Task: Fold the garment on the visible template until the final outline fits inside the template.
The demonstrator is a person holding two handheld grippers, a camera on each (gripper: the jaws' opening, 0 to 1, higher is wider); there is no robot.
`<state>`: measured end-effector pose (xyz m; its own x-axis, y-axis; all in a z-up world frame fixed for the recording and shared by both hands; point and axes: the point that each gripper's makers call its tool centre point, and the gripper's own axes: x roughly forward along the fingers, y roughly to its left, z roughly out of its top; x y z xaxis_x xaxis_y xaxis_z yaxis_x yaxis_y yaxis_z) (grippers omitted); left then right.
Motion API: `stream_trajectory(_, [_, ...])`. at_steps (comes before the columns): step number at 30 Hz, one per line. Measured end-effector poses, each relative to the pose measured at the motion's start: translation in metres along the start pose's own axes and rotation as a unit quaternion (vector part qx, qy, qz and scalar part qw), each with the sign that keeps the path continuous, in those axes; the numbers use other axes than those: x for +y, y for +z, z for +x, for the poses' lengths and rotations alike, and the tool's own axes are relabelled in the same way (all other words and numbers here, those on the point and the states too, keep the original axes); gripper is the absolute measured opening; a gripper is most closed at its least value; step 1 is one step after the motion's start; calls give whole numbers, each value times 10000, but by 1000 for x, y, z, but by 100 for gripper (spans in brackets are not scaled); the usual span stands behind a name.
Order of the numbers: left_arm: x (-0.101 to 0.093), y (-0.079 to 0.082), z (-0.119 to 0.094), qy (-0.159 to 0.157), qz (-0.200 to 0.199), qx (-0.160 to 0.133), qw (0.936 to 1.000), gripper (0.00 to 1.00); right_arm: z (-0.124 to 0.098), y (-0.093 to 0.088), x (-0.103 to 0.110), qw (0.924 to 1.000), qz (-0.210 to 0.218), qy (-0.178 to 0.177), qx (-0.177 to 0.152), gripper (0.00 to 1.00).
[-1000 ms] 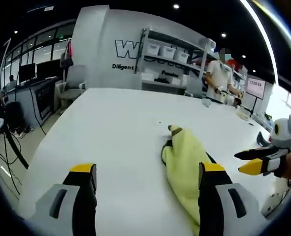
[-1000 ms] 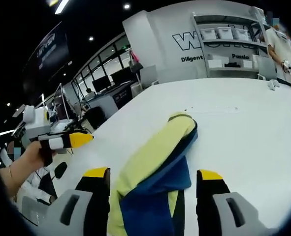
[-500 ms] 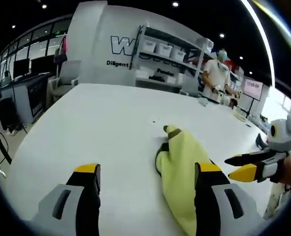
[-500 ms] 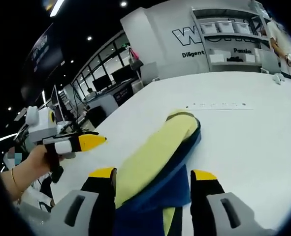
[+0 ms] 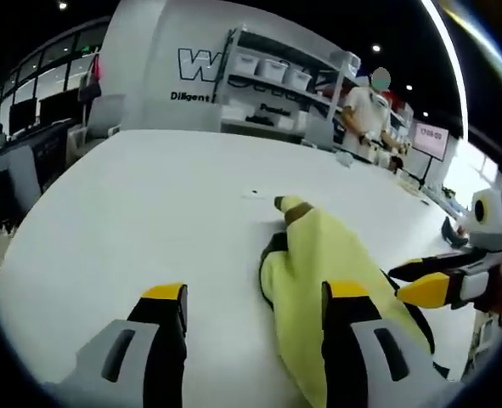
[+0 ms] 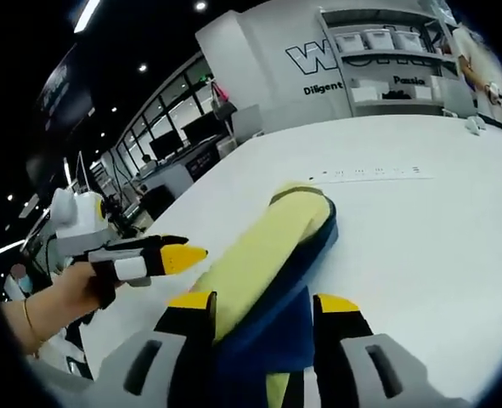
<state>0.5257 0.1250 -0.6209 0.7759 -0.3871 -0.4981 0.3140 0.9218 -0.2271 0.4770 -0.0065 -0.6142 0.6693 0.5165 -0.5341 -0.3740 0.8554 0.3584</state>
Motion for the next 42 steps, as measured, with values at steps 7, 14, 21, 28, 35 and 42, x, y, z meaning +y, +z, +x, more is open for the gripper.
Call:
stream_trajectory(7, [-17,-12,14,-289,-46,212,9993,41,1,-2,-5,9990,425,-131,-6,17])
stream_trajectory(14, [-20,-26,17,-250,-101,409,9988,37,6,-7,-1,9982,586,-132,96,6])
stream_trajectory(21, [-27,-29,17,-349,-166,444,9983,25,6,-12,7,9979,633,-1,138,0])
stream_trajectory(28, [-23,-30,15,-285,-130,449,9985,17,1,-12,2,9981,605,-59,140,0])
stream_trajectory(35, [-19,-35,18,-281,-185,553,9979,1,-2,-15,-1,9986,466,-130,219,0])
stream_trajectory(42, [-2,-25,12,-25,-51,467,9989,4,-15,3,-23,9986,1,-497,172,0])
